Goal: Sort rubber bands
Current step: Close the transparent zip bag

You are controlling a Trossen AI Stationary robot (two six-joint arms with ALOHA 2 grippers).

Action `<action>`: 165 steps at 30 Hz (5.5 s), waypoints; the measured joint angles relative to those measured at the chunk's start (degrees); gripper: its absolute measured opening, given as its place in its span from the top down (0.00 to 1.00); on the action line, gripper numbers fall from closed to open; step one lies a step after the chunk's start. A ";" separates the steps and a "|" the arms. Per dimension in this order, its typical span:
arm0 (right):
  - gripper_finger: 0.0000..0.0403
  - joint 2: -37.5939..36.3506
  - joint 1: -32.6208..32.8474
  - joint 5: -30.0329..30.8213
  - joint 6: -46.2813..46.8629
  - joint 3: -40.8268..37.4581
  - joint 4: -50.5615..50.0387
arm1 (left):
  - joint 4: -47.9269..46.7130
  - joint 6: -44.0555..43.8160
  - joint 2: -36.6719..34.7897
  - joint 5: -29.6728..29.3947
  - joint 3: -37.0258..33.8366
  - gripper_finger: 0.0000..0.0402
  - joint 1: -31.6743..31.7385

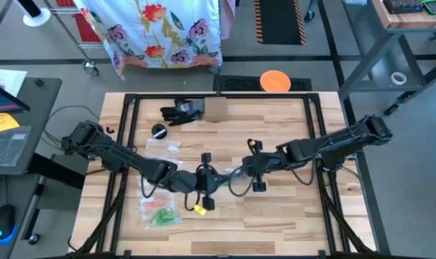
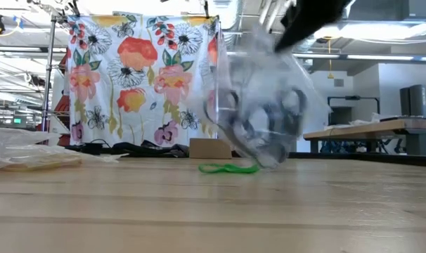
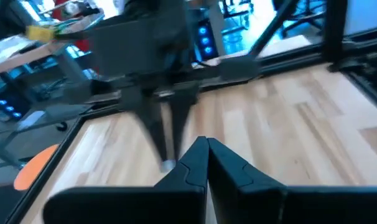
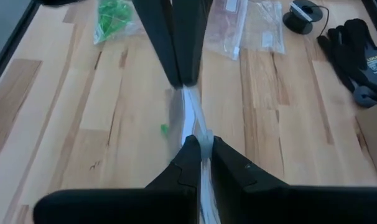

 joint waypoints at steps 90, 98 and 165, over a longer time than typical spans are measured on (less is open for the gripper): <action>0.96 -0.11 -0.27 -2.70 2.37 -0.23 0.11 | -0.09 -2.49 3.81 5.14 0.08 1.00 3.77; 0.96 -0.02 -0.29 -2.73 3.10 -0.41 -3.72 | -2.67 -0.92 3.64 5.19 3.02 1.00 2.69; 0.98 0.03 -1.18 -6.84 -6.48 1.87 6.79 | -25.86 -2.72 2.79 -8.83 15.60 1.00 -2.91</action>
